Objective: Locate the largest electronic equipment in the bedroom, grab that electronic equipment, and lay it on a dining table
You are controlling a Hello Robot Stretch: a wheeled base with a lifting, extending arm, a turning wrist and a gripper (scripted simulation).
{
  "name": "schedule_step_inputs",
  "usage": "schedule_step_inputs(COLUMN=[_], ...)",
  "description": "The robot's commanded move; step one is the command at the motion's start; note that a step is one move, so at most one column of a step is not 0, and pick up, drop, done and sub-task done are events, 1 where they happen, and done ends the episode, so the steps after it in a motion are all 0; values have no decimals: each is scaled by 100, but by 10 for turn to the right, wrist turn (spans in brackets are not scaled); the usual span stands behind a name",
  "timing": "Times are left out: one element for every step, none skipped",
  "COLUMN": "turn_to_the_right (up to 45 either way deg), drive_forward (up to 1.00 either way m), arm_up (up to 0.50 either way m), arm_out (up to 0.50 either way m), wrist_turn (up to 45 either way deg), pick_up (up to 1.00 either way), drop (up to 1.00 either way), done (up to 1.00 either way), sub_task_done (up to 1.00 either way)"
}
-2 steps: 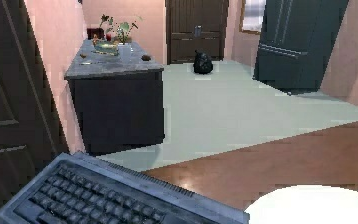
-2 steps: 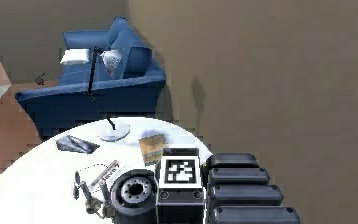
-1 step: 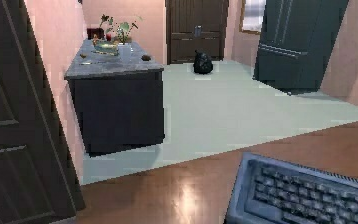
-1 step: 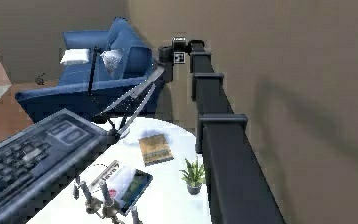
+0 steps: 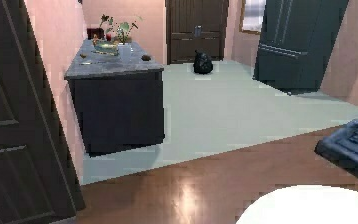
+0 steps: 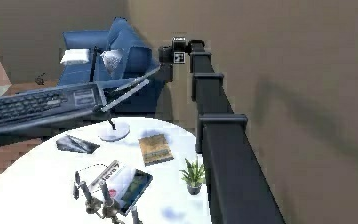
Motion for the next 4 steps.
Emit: schedule_step_inputs(turn_to_the_right=[0,0,0,0], drive_forward=[0,0,0,0], arm_up=[-8,-32,0,8], arm_out=[0,0,0,0], wrist_turn=[0,0,0,0], pick_up=[0,0,0,0], drop=[0,0,100,0], done=[0,0,0,0], sub_task_done=[0,0,0,0])
